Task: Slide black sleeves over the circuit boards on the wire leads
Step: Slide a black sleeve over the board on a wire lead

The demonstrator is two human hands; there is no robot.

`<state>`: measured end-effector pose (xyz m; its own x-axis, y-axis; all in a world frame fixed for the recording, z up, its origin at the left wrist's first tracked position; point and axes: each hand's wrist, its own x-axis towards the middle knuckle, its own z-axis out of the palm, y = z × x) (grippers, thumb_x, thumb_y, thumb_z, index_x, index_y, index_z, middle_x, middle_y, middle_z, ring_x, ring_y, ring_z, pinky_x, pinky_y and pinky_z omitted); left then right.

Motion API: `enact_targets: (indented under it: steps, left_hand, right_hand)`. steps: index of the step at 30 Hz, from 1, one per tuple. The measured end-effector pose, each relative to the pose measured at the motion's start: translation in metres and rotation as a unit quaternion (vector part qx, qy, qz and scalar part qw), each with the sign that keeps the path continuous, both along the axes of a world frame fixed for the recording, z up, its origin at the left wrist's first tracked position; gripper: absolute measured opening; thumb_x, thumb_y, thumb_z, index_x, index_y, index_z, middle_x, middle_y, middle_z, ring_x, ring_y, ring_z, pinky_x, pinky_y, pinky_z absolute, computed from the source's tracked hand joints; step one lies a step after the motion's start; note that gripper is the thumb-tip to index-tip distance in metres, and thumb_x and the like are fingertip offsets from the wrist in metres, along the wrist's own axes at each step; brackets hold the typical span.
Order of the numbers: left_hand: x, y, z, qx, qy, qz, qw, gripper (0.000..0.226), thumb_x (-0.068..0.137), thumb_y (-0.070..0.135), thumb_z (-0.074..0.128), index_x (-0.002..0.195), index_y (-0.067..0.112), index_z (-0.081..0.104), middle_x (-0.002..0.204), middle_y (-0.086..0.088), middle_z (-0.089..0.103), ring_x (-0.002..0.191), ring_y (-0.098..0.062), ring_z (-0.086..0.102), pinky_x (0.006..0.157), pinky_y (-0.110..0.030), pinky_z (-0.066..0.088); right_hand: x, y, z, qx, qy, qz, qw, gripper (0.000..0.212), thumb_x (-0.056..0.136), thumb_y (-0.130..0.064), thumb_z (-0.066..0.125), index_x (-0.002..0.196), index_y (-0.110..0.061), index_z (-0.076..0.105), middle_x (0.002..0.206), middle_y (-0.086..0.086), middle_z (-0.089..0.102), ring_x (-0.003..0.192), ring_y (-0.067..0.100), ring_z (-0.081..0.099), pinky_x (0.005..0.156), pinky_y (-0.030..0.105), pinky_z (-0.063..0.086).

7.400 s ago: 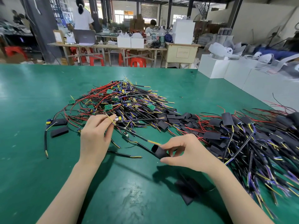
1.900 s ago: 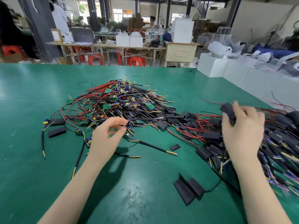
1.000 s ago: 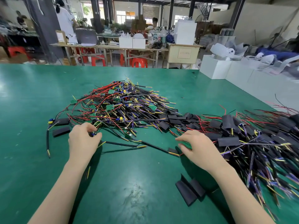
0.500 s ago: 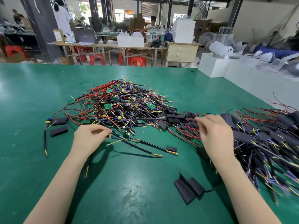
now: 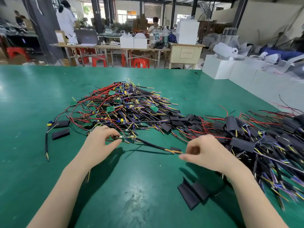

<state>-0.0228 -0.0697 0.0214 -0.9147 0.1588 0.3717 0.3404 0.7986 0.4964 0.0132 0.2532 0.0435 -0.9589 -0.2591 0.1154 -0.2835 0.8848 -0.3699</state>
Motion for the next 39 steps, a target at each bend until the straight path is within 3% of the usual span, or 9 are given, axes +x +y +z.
enact_targets:
  steps: [6, 8, 13, 18, 22, 27, 31, 34, 39]
  left_hand:
    - [0.004, 0.007, 0.006, 0.044, 0.091, 0.004, 0.995, 0.006, 0.086, 0.014, 0.070, 0.091, 0.016, 0.068, 0.079, 0.005, 0.067, 0.074, -0.018, 0.063, 0.076, -0.036, 0.050]
    - [0.005, 0.011, 0.007, 0.052, 0.094, 0.011, 0.994, 0.007, 0.086, 0.014, 0.071, 0.089, 0.017, 0.065, 0.070, 0.003, 0.065, 0.065, -0.020, 0.060, 0.069, -0.035, 0.050]
    - [0.007, 0.020, 0.001, 0.076, -0.029, -0.033, 0.996, 0.019, 0.085, 0.011, 0.065, 0.085, 0.022, 0.049, 0.066, -0.003, 0.064, 0.055, -0.019, 0.041, 0.064, -0.033, 0.040]
    - [0.009, 0.024, -0.007, 0.017, -0.203, -0.114, 0.972, 0.017, 0.091, 0.017, 0.058, 0.083, 0.021, 0.044, 0.069, 0.002, 0.070, 0.052, -0.007, 0.040, 0.058, -0.025, 0.038]
    - [0.007, 0.024, -0.007, 0.030, -0.198, -0.120, 0.973, 0.014, 0.098, 0.033, 0.051, 0.087, 0.029, 0.057, 0.071, 0.007, 0.069, 0.056, -0.009, 0.047, 0.060, -0.032, 0.044]
    - [0.005, 0.019, -0.003, 0.015, -0.192, -0.126, 0.973, 0.025, 0.098, 0.031, 0.054, 0.078, 0.033, 0.069, 0.073, 0.010, 0.070, 0.061, -0.008, 0.056, 0.065, -0.026, 0.045]
    - [0.001, 0.021, 0.001, 0.205, -0.226, -0.114, 0.946, 0.034, 0.100, 0.007, 0.045, 0.073, 0.006, 0.065, 0.067, -0.005, 0.067, 0.064, -0.023, 0.060, 0.065, -0.028, 0.051]
    - [0.001, 0.024, 0.005, 0.298, -0.214, -0.109, 0.924, 0.036, 0.098, 0.023, 0.050, 0.071, 0.004, 0.065, 0.060, 0.001, 0.056, 0.055, -0.015, 0.045, 0.051, -0.017, 0.039]
    - [0.005, 0.021, 0.006, 0.300, -0.173, -0.151, 0.926, 0.035, 0.085, 0.042, 0.068, 0.064, 0.014, 0.066, 0.060, -0.001, 0.052, 0.058, -0.013, 0.043, 0.061, -0.017, 0.041]
  right_hand:
    - [0.018, 0.010, 0.013, -0.013, -0.321, -0.011, 0.947, 0.053, 0.055, -0.048, 0.086, 0.074, -0.004, 0.062, 0.064, 0.011, 0.071, 0.053, 0.017, 0.069, 0.046, 0.021, 0.048]
    - [0.022, 0.008, 0.015, 0.000, -0.364, 0.003, 0.931, 0.046, 0.057, -0.038, 0.088, 0.075, -0.006, 0.061, 0.065, 0.012, 0.070, 0.056, 0.018, 0.070, 0.048, 0.020, 0.049]
    - [0.021, -0.002, 0.011, -0.033, -0.299, 0.037, 0.953, 0.035, 0.062, -0.027, 0.087, 0.078, -0.008, 0.061, 0.066, 0.009, 0.070, 0.049, 0.014, 0.062, 0.048, 0.020, 0.048]
    - [0.010, -0.009, -0.002, 0.013, -0.107, 0.021, 0.994, 0.030, 0.057, -0.037, 0.083, 0.070, -0.023, 0.061, 0.060, -0.010, 0.060, 0.055, 0.001, 0.053, 0.054, 0.016, 0.042]
    - [0.003, -0.001, -0.006, 0.028, -0.083, -0.007, 0.996, 0.019, 0.057, -0.036, 0.078, 0.062, -0.029, 0.062, 0.055, -0.013, 0.058, 0.052, -0.003, 0.052, 0.053, 0.012, 0.037]
    - [0.002, 0.003, -0.005, 0.020, -0.082, -0.012, 0.996, 0.020, 0.059, -0.037, 0.080, 0.059, -0.030, 0.061, 0.057, -0.014, 0.061, 0.055, -0.003, 0.056, 0.056, 0.015, 0.041]
    - [-0.001, 0.006, -0.004, 0.016, -0.039, -0.029, 0.999, 0.017, 0.063, -0.038, 0.078, 0.071, -0.026, 0.068, 0.065, -0.015, 0.063, 0.064, 0.000, 0.058, 0.065, 0.022, 0.050]
    - [-0.001, 0.006, -0.005, 0.019, -0.014, -0.048, 0.999, 0.020, 0.068, -0.041, 0.075, 0.083, -0.031, 0.066, 0.074, -0.017, 0.060, 0.070, 0.004, 0.058, 0.069, 0.027, 0.051]
    - [-0.001, 0.003, -0.011, -0.111, -0.026, -0.035, 0.993, 0.022, 0.078, -0.025, 0.075, 0.091, -0.028, 0.057, 0.082, -0.005, 0.057, 0.054, 0.018, 0.059, 0.038, 0.020, 0.047]
